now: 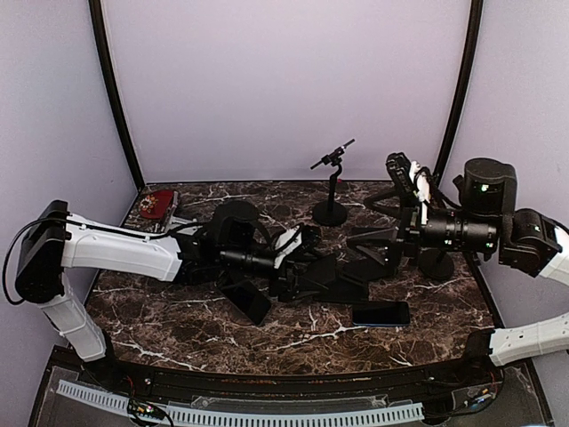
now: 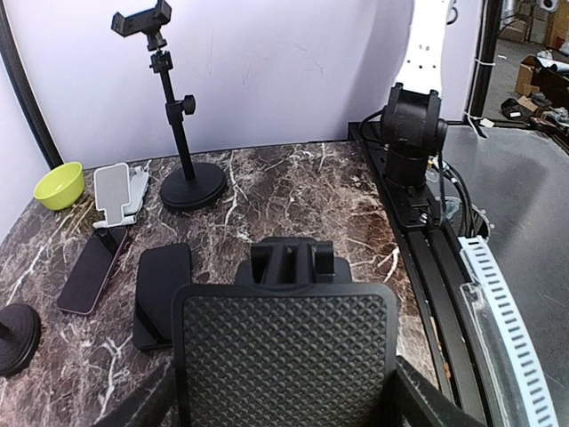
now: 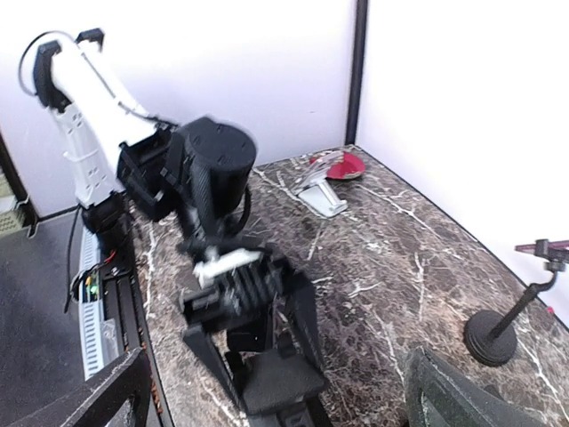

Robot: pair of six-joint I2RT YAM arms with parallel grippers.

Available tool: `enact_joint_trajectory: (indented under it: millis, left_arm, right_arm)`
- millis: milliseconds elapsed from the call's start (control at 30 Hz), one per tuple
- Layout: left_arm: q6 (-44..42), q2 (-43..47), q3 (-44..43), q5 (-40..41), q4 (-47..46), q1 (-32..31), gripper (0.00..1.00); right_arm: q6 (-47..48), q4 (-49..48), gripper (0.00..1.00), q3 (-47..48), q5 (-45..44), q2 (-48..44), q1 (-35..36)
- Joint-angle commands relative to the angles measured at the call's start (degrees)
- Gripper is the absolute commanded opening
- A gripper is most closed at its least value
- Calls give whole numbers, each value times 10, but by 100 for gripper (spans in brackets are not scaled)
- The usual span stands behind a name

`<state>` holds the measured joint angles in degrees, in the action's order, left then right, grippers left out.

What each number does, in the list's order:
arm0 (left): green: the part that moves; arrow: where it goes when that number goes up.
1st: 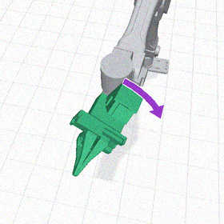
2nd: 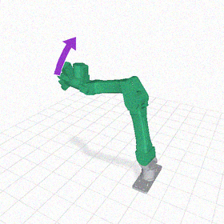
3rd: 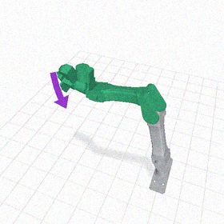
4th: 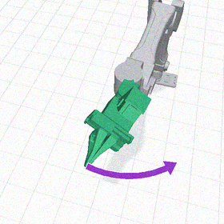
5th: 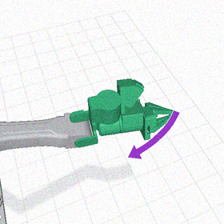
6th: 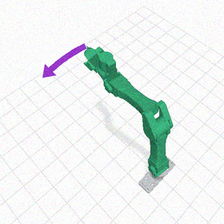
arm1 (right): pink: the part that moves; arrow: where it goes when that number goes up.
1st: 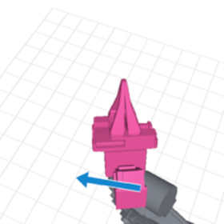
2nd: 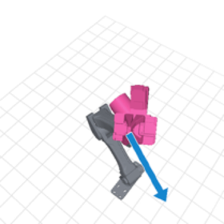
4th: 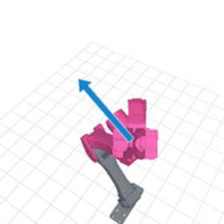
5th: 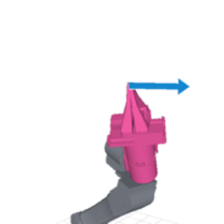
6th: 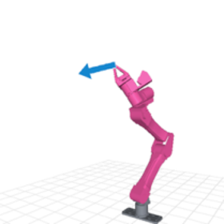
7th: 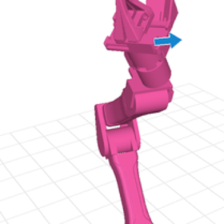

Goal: Remove the phone from the phone stand
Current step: Place the phone stand in the corner of the board.

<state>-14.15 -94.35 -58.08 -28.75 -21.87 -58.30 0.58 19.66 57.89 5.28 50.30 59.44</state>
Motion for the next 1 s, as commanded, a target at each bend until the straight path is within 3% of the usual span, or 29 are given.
enact_joint_trajectory:
  millis: [0, 467, 733, 967]
  left_arm:
    - [32, -34, -53, 37, -77, -22, 15]
    - [45, -267, -283, 150, -62, -103, 15]
    - [52, -379, -418, 157, -16, -124, 15]
    - [59, -499, -586, 149, 25, -135, 15]
  right_arm:
    - [-25, -40, 100, 32, -38, 0, -14]
    - [-25, -30, 99, 49, -53, -34, -33]
    - [-20, 0, 99, 61, -81, -45, -40]
    - [-18, 15, 99, 68, -85, -48, -43]
